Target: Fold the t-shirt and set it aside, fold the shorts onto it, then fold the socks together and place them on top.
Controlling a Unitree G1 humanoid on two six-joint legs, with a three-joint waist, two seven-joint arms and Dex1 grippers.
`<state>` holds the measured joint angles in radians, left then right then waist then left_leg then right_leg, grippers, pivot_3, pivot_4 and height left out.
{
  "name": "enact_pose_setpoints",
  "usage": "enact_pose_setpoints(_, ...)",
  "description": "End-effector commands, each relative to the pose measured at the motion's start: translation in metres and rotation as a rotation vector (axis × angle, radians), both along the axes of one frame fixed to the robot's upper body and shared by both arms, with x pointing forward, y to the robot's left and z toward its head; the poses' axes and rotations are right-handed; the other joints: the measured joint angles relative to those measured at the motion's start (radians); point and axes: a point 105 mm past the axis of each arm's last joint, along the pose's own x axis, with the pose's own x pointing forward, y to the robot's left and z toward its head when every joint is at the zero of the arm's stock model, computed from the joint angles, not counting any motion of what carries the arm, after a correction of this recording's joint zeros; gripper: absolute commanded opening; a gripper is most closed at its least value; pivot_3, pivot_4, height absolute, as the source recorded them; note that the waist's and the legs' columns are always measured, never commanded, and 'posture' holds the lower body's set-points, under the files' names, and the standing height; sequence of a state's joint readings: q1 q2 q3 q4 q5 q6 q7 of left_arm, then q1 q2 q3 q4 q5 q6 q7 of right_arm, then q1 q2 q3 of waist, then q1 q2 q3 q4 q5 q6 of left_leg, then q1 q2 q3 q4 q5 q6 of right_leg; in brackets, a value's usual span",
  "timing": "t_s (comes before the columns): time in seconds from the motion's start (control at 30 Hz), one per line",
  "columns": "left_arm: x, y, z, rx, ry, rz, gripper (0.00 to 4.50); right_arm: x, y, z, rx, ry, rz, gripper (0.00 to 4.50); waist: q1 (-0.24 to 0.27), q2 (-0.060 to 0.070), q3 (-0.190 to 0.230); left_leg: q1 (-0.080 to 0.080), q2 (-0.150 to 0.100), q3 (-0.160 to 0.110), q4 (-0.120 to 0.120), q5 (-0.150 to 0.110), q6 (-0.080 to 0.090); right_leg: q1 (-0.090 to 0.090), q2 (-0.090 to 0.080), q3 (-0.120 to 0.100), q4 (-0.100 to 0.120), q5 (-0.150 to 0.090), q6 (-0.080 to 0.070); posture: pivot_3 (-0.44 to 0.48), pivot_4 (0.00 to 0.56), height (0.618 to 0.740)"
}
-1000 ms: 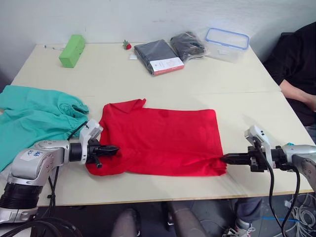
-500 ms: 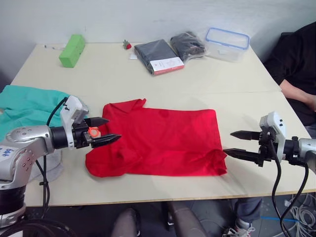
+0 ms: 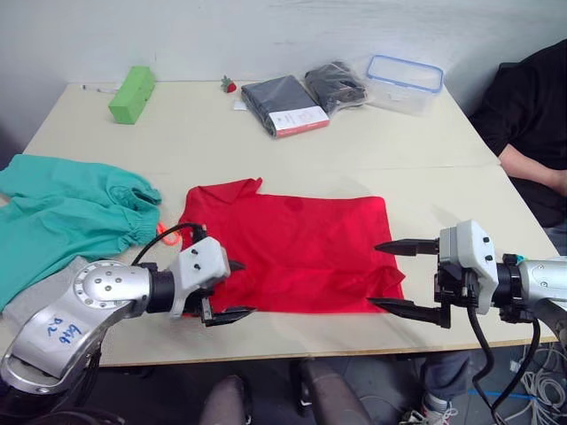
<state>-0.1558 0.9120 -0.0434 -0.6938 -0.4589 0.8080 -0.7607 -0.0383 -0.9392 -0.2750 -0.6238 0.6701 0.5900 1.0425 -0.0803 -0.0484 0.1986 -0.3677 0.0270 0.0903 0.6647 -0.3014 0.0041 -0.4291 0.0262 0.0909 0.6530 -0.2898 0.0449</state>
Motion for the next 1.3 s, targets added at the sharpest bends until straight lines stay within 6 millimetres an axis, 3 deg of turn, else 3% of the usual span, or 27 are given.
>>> enact_pose_setpoints(0.03, 0.007, -0.002, -0.001, 0.022, -0.044, 0.019, 2.67, -0.004, 0.008, 0.006, 0.010, -0.030, 0.032, 4.50, 0.001, 0.000, 0.000, 0.000, 0.000, 0.000, 0.000, 0.000, 0.000, 0.000, 0.000, 0.000, 0.000, 0.000, 0.000, 0.000, 0.150, 0.740)
enact_pose_setpoints(0.3, 0.008, -0.005, -0.008, 0.020, -0.015, 0.013, 2.67, -0.012, 0.017, 0.007, 0.010, -0.045, 0.081, 4.50, 0.001, 0.000, 0.000, -0.001, 0.000, 0.000, -0.001, -0.001, 0.000, -0.001, 0.000, 0.000, 0.000, 0.000, 0.000, 0.000, 0.150, 0.740)
enact_pose_setpoints(0.4, 0.007, -0.003, -0.013, 0.023, -0.006, 0.015, 2.12, -0.017, 0.020, 0.007, 0.009, -0.049, 0.109, 4.50, 0.001, 0.000, 0.000, -0.001, 0.000, 0.000, -0.001, -0.001, 0.000, -0.001, 0.000, 0.000, 0.000, 0.000, 0.000, 0.000, 0.150, 0.740)
enact_pose_setpoints(0.63, 0.013, 0.002, -0.018, 0.007, -0.002, 0.045, 0.03, -0.019, 0.022, 0.007, 0.006, -0.059, 0.125, 4.50, 0.001, 0.000, 0.000, -0.001, 0.000, 0.000, -0.001, -0.001, 0.000, -0.001, 0.000, 0.000, 0.000, 0.000, 0.000, 0.000, 0.150, 0.740)
enact_pose_setpoints(0.8, 0.020, 0.012, -0.011, -0.080, 0.016, 0.086, 0.03, -0.019, 0.023, 0.008, 0.002, -0.059, 0.141, 4.50, 0.001, 0.000, 0.000, -0.001, 0.000, 0.000, -0.001, -0.001, 0.000, -0.001, 0.000, 0.000, -0.001, 0.000, 0.000, 0.000, 0.150, 0.740)
enact_pose_setpoints(0.93, 0.024, 0.036, 0.030, -0.404, 0.223, 0.165, 0.03, -0.019, 0.024, 0.006, -0.002, -0.051, 0.166, 4.50, 0.002, -0.001, 0.000, -0.001, 0.001, -0.001, -0.001, -0.001, 0.000, -0.001, 0.000, -0.002, 0.000, 0.000, 0.000, 0.000, 0.150, 0.740)
enact_pose_setpoints(1.03, 0.025, 0.057, 0.045, -0.470, 0.319, 0.199, 0.03, -0.019, 0.026, 0.005, 0.001, -0.047, 0.181, 4.50, -0.003, -0.001, 0.000, -0.001, 0.001, -0.001, 0.000, 0.000, 0.000, -0.001, 0.000, -0.002, 0.000, 0.000, 0.000, 0.000, 0.150, 0.740)
enact_pose_setpoints(1.1, 0.029, 0.069, 0.044, -0.466, 0.361, 0.254, 0.03, -0.019, 0.027, 0.004, 0.001, -0.046, 0.187, 4.50, -0.002, -0.001, 0.000, 0.000, 0.000, -0.001, 0.000, -0.001, 0.000, -0.001, 0.000, -0.002, 0.000, 0.000, 0.000, 0.000, 0.150, 0.740)
enact_pose_setpoints(1.17, 0.027, 0.079, 0.030, -0.382, 0.402, 0.288, 0.03, -0.018, 0.027, 0.003, 0.000, -0.046, 0.188, 4.50, -0.002, -0.001, 0.000, -0.001, 0.000, -0.001, -0.001, -0.001, 0.000, -0.001, 0.000, -0.002, 0.000, -0.001, 0.000, 0.000, 0.150, 0.740)
enact_pose_setpoints(1.3, 0.034, 0.085, 0.012, -0.342, 0.436, 0.346, 0.03, -0.015, 0.027, 0.002, 0.001, -0.047, 0.183, 4.50, 0.001, -0.001, 0.000, -0.001, 0.001, -0.001, -0.001, -0.002, -0.002, -0.002, -0.001, -0.002, 0.000, -0.002, -0.002, 0.000, 0.150, 0.740)
